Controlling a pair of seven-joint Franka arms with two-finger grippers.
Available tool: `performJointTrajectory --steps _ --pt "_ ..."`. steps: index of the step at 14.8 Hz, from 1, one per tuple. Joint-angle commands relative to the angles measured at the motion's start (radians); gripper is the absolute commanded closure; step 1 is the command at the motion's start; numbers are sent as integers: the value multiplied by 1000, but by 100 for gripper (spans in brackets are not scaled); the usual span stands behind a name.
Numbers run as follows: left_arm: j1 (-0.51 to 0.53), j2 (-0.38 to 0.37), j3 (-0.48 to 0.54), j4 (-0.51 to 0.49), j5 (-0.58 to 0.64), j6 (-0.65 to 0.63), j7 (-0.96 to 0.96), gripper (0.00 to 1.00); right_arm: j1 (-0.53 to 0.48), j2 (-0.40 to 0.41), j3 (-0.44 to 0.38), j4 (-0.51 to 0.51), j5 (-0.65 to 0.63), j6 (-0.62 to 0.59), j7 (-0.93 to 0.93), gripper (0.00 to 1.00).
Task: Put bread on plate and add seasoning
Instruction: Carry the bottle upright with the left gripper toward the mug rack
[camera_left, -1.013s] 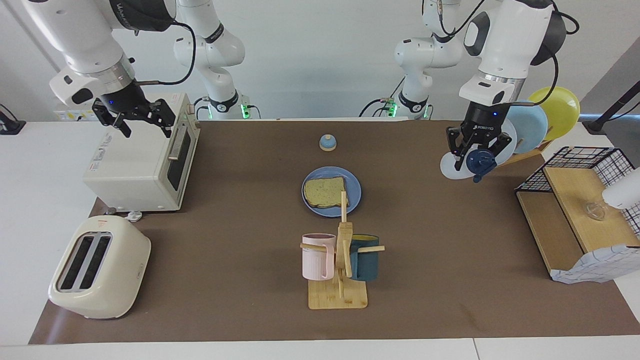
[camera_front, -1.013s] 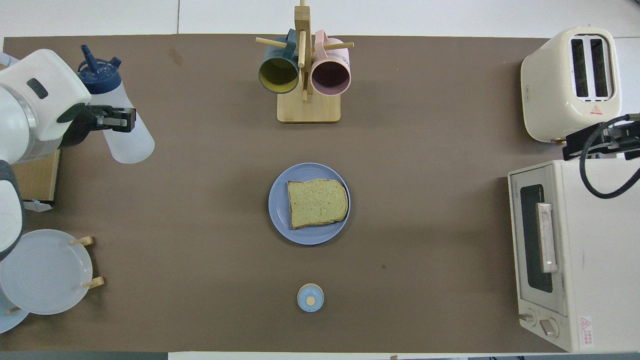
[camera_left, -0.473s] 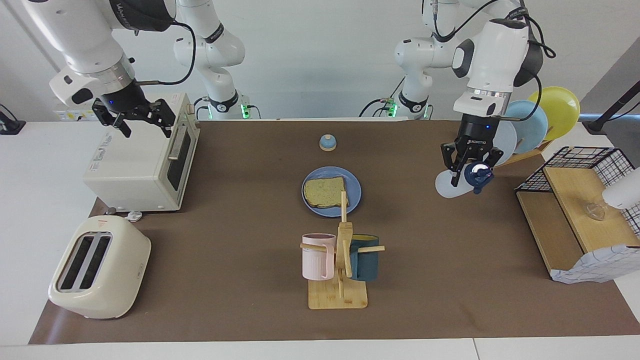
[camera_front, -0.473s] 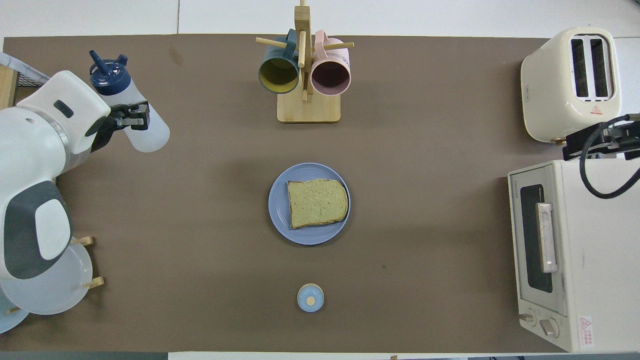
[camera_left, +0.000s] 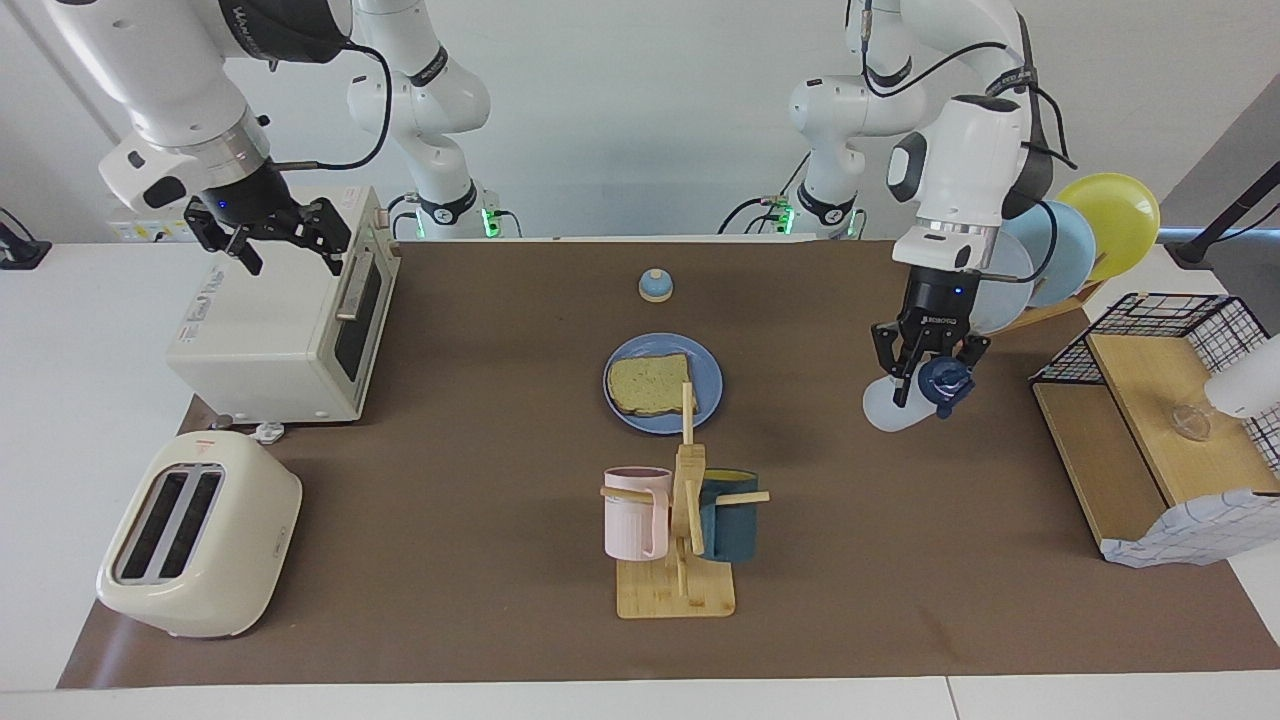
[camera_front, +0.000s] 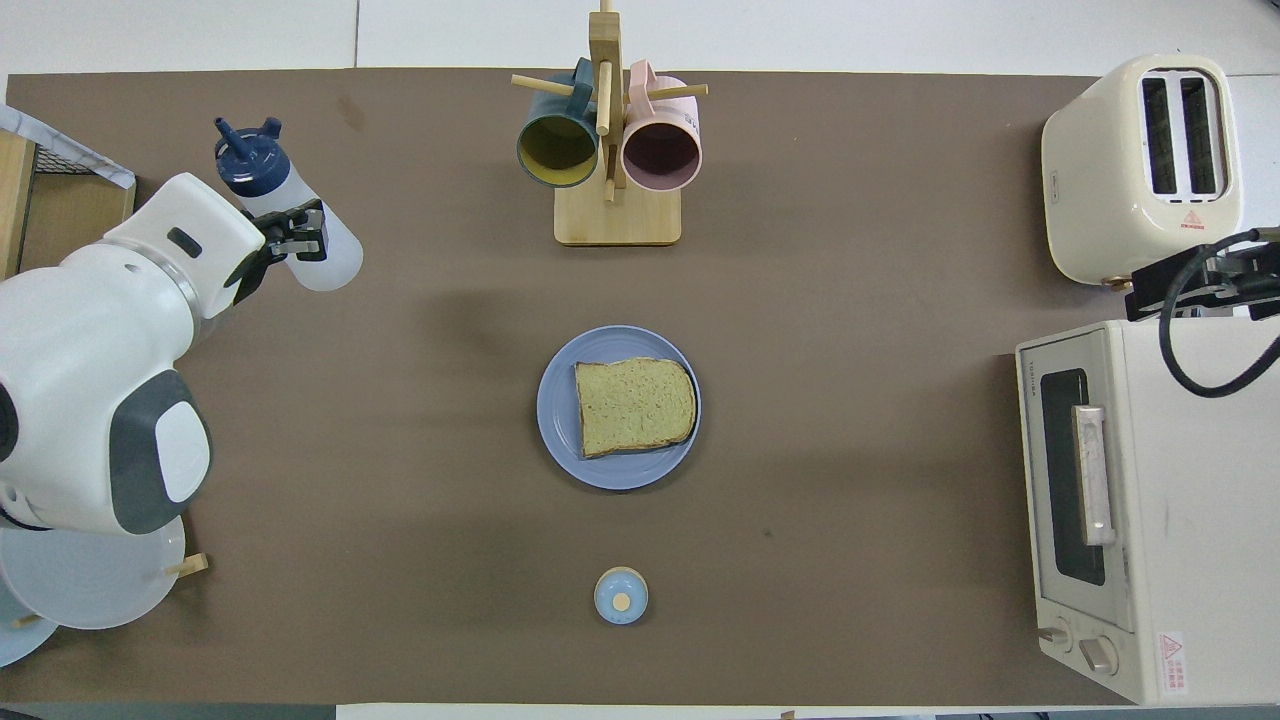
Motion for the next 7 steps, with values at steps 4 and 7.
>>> performJointTrajectory --steps 4,7 --pt "0 122 2 -22 -8 220 11 81 -16 -25 10 -33 2 19 -22 0" --pt "-2 191 3 -22 -4 321 26 81 -16 -25 10 -33 2 19 -22 0"
